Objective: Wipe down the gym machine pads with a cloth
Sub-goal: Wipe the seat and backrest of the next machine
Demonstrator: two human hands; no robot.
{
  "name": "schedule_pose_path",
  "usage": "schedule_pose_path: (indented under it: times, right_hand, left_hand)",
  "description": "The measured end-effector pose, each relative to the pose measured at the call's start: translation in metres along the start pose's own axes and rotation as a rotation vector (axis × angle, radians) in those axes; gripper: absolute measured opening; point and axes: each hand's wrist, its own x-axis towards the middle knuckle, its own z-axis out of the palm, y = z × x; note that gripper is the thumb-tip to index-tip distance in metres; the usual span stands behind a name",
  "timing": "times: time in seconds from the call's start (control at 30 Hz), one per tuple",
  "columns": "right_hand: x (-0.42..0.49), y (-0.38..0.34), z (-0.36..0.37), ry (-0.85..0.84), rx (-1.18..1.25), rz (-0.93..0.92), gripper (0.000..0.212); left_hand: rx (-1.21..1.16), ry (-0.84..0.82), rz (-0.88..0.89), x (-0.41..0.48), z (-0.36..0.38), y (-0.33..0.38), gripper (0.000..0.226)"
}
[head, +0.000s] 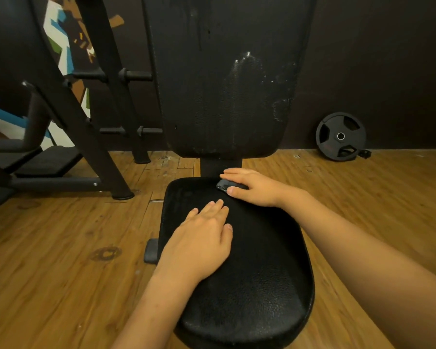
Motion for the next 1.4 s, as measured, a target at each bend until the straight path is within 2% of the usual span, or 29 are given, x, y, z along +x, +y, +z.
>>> schedule_pose_path:
  times: [0.17,0.37,0.53,0.63,0.73,0.97,1.17,1.4]
  right_hand:
    - [0.003,-0.004,0.003,0.034,0.001,0.048,0.048]
    - [-0.014,-0.008,0.008,0.160,-0.104,-0.073,0.040]
    - [-0.046,-0.014,0.008,0.263,-0.352,-0.219,0.044]
    - [-0.060,-0.019,-0.001,0.462,-0.536,-0.351,0.043]
    - [-0.064,-0.018,-0.019,0.668,-0.623,-0.376,0.043]
    - [-0.057,-0.017,-0.079,1.010,-0.744,-0.366,0.044]
    - [-0.040,-0.019,-0.140,1.088,-0.810,-0.308,0.045]
    - [-0.006,-0.026,-0.209,1.234,-0.846,-0.354,0.046]
  left_hand:
    - [-0.019,0.039,-0.032,0.002,0.001,0.001,0.051]
    - [-0.072,0.087,-0.027,0.003,0.000,-0.002,0.047]
    - [-0.067,0.286,0.008,-0.009,-0.011,0.001,0.046]
    - [-0.020,0.439,0.098,-0.009,-0.027,-0.002,0.045]
    - [0.007,0.586,0.148,0.007,-0.052,-0.004,0.043]
    - [0.159,0.810,0.250,0.077,-0.122,0.011,0.047]
    - [0.295,0.918,0.257,0.142,-0.170,0.029,0.050]
    - [0.392,1.005,0.184,0.201,-0.228,0.038,0.055]
